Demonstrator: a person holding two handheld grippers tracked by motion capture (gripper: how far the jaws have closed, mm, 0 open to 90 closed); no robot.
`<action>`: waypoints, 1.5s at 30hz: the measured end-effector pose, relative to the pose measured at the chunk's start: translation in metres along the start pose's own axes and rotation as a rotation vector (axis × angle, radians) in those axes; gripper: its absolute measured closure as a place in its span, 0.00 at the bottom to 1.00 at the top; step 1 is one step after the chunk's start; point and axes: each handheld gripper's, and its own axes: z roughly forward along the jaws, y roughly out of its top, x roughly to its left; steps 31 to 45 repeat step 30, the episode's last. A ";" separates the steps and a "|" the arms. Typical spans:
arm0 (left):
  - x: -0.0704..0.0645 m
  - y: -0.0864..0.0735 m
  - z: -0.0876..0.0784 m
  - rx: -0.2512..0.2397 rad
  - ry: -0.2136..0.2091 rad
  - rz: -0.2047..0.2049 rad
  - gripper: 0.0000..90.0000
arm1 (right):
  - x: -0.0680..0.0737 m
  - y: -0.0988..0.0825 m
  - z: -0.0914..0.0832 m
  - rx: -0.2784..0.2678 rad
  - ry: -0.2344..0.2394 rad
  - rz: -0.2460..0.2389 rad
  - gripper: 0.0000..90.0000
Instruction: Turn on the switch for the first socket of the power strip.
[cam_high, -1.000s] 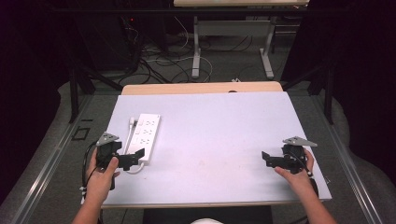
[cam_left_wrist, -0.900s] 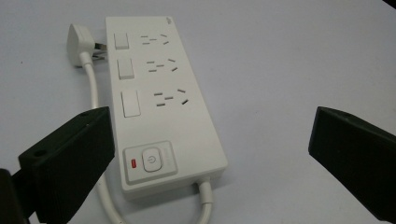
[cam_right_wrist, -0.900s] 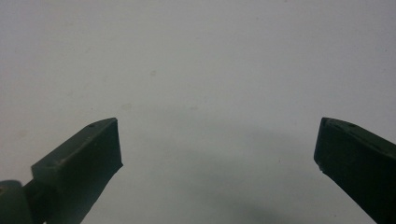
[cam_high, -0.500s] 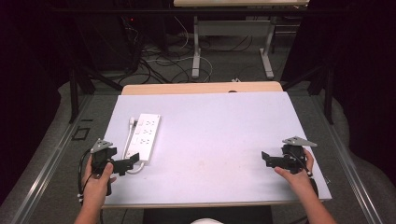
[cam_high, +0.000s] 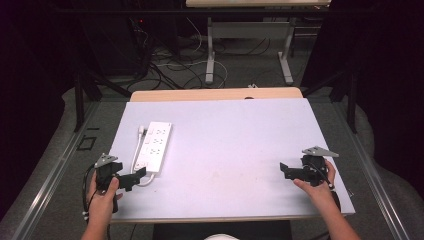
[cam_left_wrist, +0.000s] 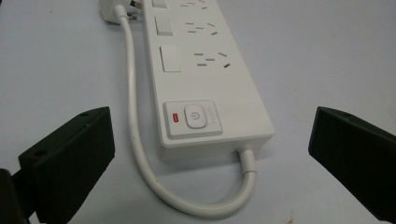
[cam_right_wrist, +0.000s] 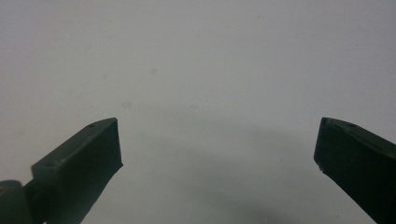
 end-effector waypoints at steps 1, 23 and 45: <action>0.000 -0.001 0.000 0.005 0.002 -0.001 0.00 | 0.000 0.000 0.000 -0.002 0.000 -0.001 0.00; 0.002 -0.008 0.009 0.044 0.010 -0.001 0.01 | 0.001 0.000 0.001 0.007 0.011 -0.010 0.00; 0.003 -0.008 0.009 0.044 0.006 -0.004 0.01 | 0.001 0.000 0.001 0.006 0.010 -0.007 0.00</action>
